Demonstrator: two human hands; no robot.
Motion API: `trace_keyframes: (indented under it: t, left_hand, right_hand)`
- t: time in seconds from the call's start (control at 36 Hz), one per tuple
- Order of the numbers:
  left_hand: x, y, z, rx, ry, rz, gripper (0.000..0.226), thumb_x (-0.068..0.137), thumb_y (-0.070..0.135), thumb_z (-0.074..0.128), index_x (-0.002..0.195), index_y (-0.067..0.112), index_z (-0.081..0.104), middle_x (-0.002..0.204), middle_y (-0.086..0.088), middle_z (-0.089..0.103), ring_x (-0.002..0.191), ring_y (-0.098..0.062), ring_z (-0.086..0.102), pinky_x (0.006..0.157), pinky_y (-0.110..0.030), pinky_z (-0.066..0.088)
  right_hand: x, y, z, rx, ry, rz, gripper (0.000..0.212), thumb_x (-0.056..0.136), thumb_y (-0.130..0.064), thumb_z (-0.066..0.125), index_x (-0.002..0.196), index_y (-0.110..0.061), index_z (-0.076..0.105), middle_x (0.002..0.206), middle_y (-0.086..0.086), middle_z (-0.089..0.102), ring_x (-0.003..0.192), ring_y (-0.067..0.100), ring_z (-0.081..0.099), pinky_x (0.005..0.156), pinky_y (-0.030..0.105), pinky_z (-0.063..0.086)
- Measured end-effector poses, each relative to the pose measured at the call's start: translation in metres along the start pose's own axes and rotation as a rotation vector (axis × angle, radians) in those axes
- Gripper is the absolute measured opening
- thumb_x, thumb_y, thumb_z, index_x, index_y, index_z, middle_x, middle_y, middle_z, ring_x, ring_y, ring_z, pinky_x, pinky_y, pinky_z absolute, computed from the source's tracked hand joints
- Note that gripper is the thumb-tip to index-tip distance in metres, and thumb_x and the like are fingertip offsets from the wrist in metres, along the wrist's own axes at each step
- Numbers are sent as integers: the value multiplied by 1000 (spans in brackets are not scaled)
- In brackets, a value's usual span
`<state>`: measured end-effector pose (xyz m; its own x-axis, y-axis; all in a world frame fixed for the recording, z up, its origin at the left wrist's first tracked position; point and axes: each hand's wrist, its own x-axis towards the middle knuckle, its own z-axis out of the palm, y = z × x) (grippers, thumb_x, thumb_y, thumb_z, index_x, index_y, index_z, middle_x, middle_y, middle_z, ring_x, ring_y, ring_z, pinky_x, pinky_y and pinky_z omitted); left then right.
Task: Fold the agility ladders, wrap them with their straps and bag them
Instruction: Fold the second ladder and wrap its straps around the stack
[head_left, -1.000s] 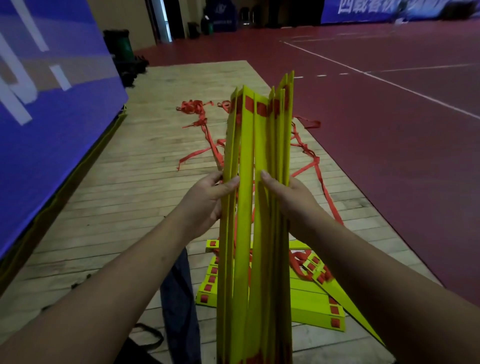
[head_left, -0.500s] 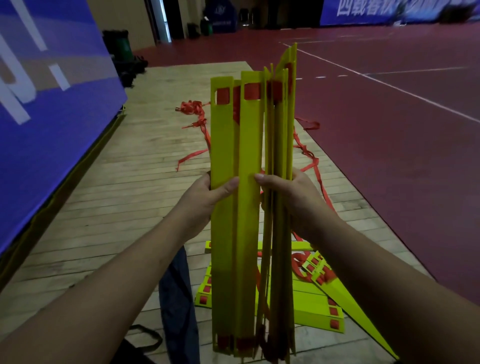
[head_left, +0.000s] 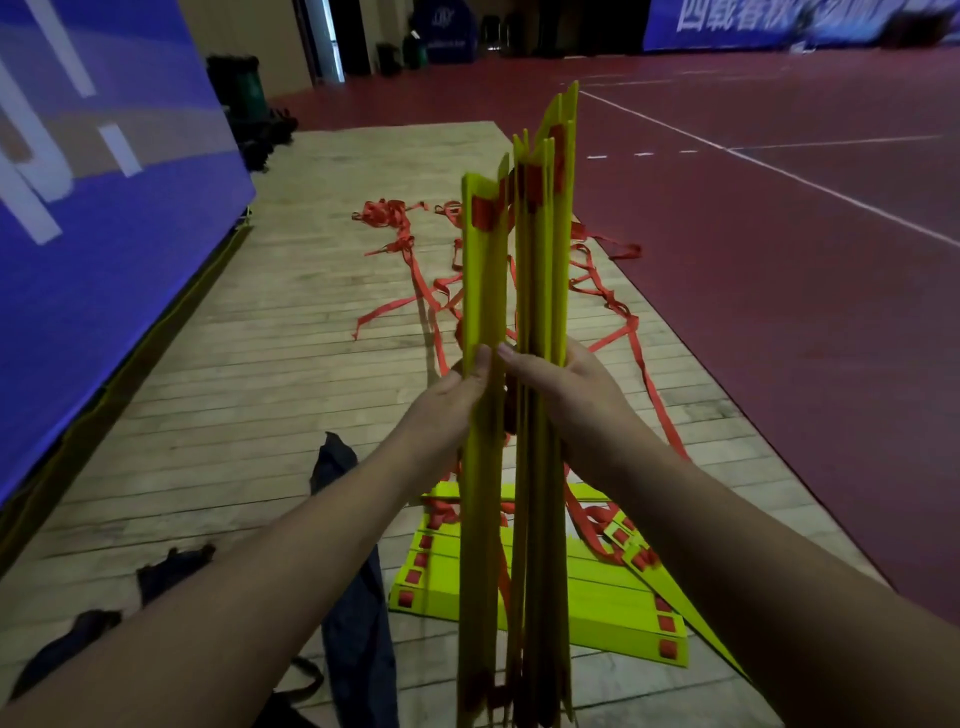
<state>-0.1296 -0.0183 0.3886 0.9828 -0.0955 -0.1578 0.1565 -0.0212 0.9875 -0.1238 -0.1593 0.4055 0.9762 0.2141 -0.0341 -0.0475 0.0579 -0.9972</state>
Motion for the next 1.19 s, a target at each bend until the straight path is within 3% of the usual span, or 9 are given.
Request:
trace_keyframes:
  t: [0.08,0.22,0.31,0.44,0.53,0.69,0.92,1.0,1.19]
  left_hand:
    - [0,-3,5,13,-11,19,67,87,67,45,123,13,58,125,-16,66,120,-33,62,99,-43,50]
    - [-2,-3,15,18,-31,132,61,63,77,56,104,31,61,103,-6,73,101,-22,69,95,-45,55]
    - [1,-4,18,-28,40,129,54,70,70,60,101,27,65,95,-13,76,93,-31,73,94,-57,54]
    - [-4,-21,34,-60,50,71,48,100,57,43,85,19,70,75,-14,64,72,-30,61,68,-44,51]
    - [-1,-27,41,-114,89,67,23,104,14,45,86,12,59,59,4,61,65,-19,55,54,-24,47]
    - [1,-23,39,-96,152,8,19,99,3,44,80,3,50,61,-6,43,56,-16,44,44,-20,36]
    - [-5,-13,39,-107,138,-27,58,84,70,39,95,19,65,89,-5,74,90,-21,69,81,-40,56]
    - [-3,-7,38,-227,191,-73,72,72,75,43,111,19,64,111,-9,73,111,-27,67,99,-49,53]
    - [22,4,6,-411,409,-97,61,89,67,50,104,12,68,102,-11,75,96,-26,72,89,-46,58]
  right_hand:
    - [-2,1,2,-28,5,-17,33,99,-34,61,126,-15,61,102,2,75,97,17,74,70,26,59]
    - [1,-4,5,-72,96,36,50,94,-58,58,127,-21,62,109,2,74,104,22,72,89,44,61]
    - [1,-6,6,-36,139,67,63,87,-70,55,124,-20,62,109,4,74,105,26,71,92,50,59]
    - [-2,-2,17,-260,209,7,77,80,-89,37,107,-19,57,111,10,63,105,23,63,95,49,54]
    - [-3,-2,22,-316,217,41,106,68,-97,27,133,-16,45,137,11,45,127,30,50,109,53,44]
    - [-1,-13,29,-369,177,127,115,72,-94,16,153,-15,34,155,7,32,142,30,35,116,50,31]
    - [9,0,13,-479,74,116,78,99,-68,8,149,-22,45,161,16,32,152,32,24,122,58,19]
    - [9,5,10,-398,-40,160,80,97,-72,13,153,-23,43,157,14,41,148,31,33,122,53,26]
    - [-9,20,13,-438,-288,232,79,95,-76,28,147,-20,47,143,9,56,124,23,57,105,43,45]
